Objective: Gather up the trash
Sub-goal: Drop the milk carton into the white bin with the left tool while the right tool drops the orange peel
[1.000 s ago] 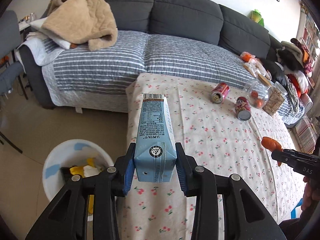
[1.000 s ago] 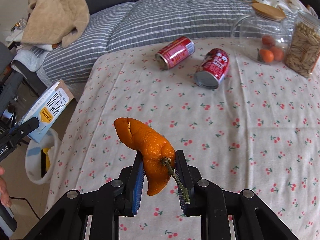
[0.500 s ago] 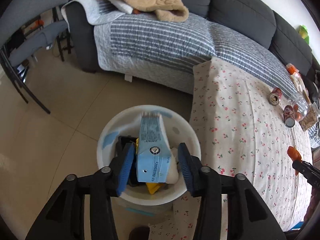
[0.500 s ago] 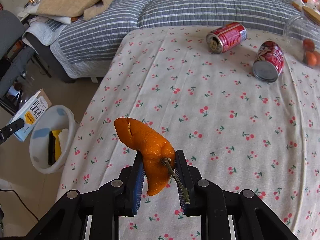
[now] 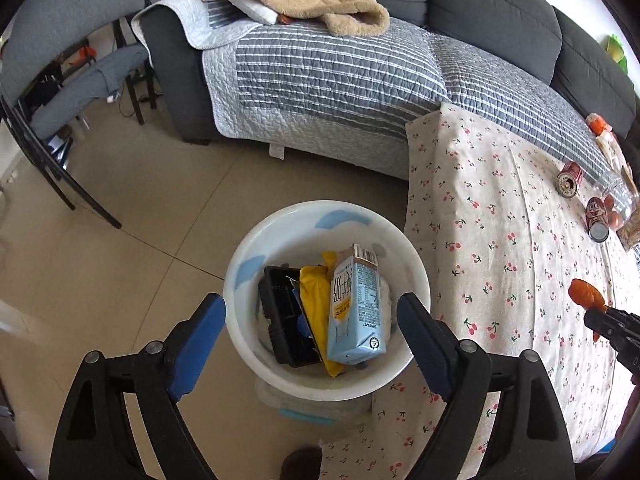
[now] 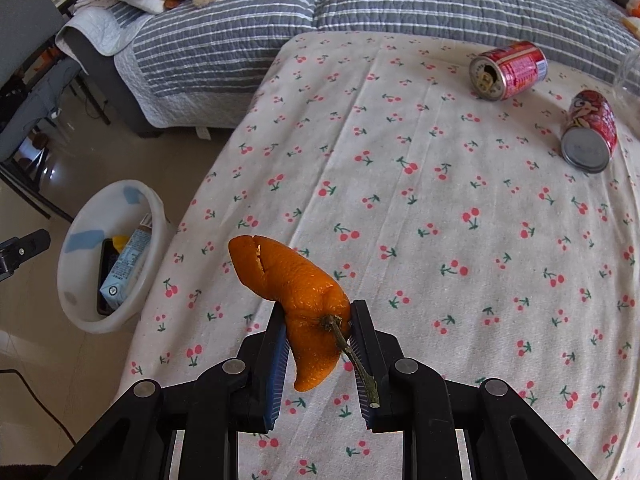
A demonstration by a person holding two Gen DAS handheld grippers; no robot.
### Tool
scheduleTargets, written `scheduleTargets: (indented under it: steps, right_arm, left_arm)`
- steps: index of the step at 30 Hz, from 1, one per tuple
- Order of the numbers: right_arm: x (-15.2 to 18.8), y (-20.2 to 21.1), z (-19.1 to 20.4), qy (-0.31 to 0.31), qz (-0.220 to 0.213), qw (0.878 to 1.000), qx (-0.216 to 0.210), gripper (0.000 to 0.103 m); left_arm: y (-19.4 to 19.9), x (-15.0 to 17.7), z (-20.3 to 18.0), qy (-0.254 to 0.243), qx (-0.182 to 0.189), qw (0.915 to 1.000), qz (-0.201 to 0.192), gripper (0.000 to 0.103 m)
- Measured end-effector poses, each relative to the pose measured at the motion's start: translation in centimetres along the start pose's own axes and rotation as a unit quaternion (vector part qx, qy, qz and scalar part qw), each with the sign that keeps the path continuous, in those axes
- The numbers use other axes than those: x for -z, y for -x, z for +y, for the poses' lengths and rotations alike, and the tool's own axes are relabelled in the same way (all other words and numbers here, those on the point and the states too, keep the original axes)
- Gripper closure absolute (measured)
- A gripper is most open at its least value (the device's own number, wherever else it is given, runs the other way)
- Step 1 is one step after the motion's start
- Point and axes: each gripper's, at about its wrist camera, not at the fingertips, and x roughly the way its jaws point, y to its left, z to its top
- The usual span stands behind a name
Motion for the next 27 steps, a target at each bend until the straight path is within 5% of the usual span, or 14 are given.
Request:
scheduleTargets:
  steps: [21,22,25,27]
  right_arm:
    - [-4.6,-8.4,15.9,0.052,0.056,0.992,-0.100,0.073]
    - [-4.8,-8.6,16.1,0.046,0.057,0.991,-0.108,0.071]
    - [-5.2,-8.4,16.1,0.026,0.051,0.991,-0.117,0.042]
    - [-5.3,-8.0,15.8,0.027,0.047,0.992,-0.114,0.041]
  left_arm:
    - [-0.9,0.9,7.9,0.046,-0.028,0.9984,0.018,0.013]
    - [-0.9,0.9,8.0,0.048,-0.027,0.9983,0.019,0.013]
    - [-1.1,1.0,8.1,0.050,-0.022,0.9983,0.021,0.013]
    - [-1.0,0.9,7.8,0.046,-0.020,0.9985,0.020,0.013]
